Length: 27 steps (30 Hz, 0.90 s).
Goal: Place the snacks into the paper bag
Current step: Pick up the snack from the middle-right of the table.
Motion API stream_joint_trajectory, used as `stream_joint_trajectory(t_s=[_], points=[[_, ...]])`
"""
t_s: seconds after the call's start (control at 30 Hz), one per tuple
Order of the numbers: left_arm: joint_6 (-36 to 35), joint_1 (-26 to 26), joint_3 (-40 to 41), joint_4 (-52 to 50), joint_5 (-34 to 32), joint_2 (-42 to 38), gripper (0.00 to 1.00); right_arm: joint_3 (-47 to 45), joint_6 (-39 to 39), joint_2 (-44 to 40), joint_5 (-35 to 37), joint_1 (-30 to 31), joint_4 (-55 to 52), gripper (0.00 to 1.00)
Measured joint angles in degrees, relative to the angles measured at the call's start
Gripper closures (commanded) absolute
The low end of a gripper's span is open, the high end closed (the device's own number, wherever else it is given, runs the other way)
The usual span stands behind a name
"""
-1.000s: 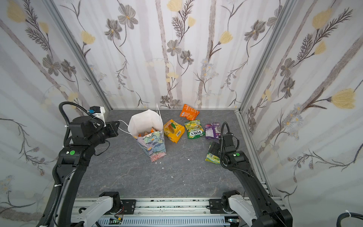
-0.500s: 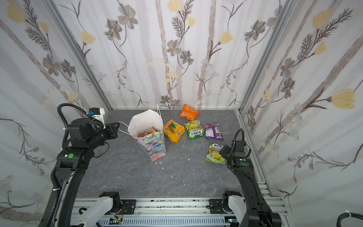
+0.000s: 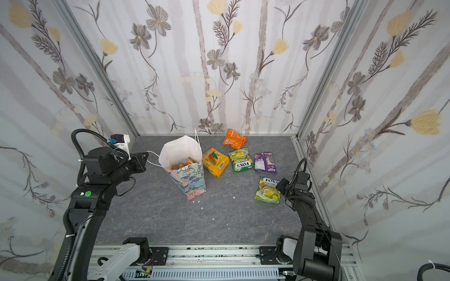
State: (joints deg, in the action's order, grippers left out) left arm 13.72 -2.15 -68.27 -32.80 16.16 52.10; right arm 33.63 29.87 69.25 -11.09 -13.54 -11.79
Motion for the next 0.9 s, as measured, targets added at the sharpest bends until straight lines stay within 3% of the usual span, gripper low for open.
stream_joint_trajectory(t_s=[0.57, 0.9], points=[[0.0, 0.0, 0.04, 0.0, -0.5, 0.0, 1.0, 1.01, -1.49, 8.26, -3.45, -0.98, 5.25, 0.52], [0.0, 0.0, 0.04, 0.0, -0.94, 0.0, 1.0, 0.42, -1.46, 11.04, -4.61, -1.38, 8.04, 0.64]])
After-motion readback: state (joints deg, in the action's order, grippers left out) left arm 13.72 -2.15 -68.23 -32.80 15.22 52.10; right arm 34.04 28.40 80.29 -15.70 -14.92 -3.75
